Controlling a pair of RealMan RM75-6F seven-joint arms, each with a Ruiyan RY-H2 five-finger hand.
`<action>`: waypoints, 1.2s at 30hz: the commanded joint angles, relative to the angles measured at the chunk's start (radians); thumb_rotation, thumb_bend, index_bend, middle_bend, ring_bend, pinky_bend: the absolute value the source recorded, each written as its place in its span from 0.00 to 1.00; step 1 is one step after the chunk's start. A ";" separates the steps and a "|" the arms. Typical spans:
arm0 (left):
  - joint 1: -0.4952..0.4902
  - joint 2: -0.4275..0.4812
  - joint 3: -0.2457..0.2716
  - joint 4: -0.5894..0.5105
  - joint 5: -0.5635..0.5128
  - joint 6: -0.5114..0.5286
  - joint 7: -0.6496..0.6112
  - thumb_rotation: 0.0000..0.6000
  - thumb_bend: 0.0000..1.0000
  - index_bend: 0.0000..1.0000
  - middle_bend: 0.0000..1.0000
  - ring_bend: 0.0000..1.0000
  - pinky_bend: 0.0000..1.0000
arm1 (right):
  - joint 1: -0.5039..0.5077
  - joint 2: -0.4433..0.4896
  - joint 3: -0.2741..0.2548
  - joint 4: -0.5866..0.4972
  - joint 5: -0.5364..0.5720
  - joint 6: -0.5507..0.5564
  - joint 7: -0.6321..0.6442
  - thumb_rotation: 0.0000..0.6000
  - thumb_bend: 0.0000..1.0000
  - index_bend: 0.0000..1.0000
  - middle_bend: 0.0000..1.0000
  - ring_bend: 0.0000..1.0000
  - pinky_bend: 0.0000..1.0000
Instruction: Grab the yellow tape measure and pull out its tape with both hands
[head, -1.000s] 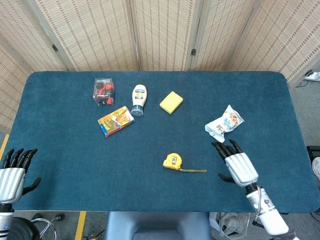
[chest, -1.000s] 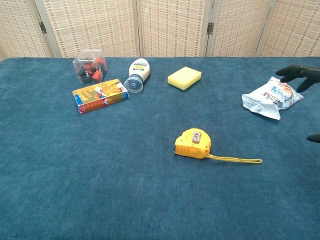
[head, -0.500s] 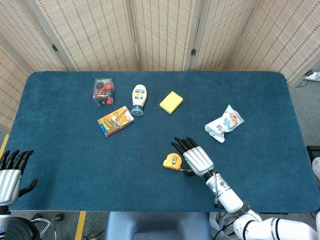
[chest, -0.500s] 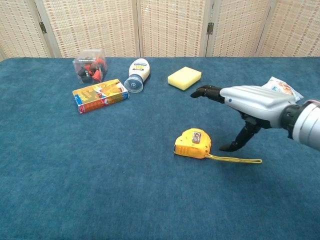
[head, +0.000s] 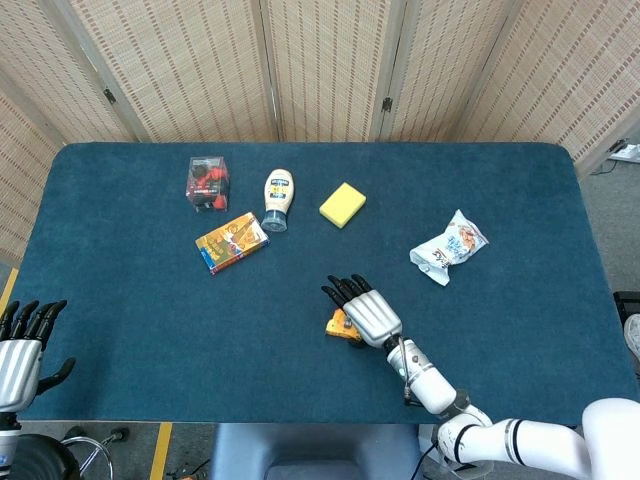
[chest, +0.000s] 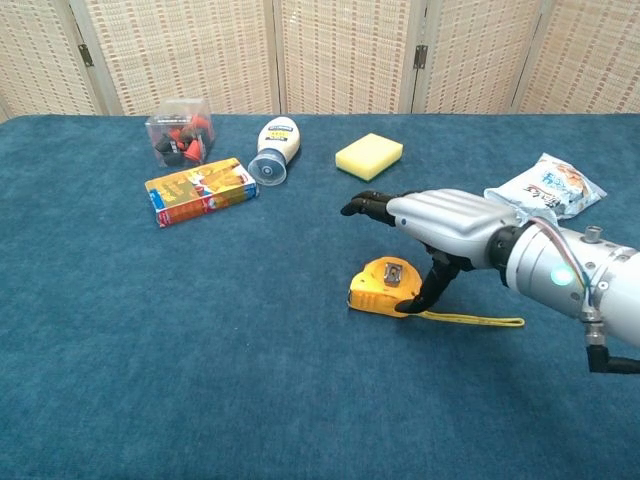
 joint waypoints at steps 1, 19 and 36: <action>0.000 0.001 0.000 0.000 0.001 0.000 -0.002 1.00 0.28 0.15 0.21 0.13 0.06 | 0.022 -0.026 0.002 0.046 0.017 -0.007 -0.007 1.00 0.22 0.00 0.00 0.08 0.06; 0.003 0.003 -0.003 -0.002 -0.006 0.000 0.003 1.00 0.28 0.15 0.21 0.13 0.06 | 0.088 -0.024 -0.012 0.115 0.066 -0.053 -0.022 1.00 0.22 0.03 0.13 0.13 0.06; 0.006 0.007 -0.004 -0.009 -0.007 0.004 0.008 1.00 0.28 0.15 0.21 0.13 0.06 | 0.130 -0.030 -0.034 0.134 0.057 -0.056 -0.031 1.00 0.22 0.21 0.23 0.19 0.08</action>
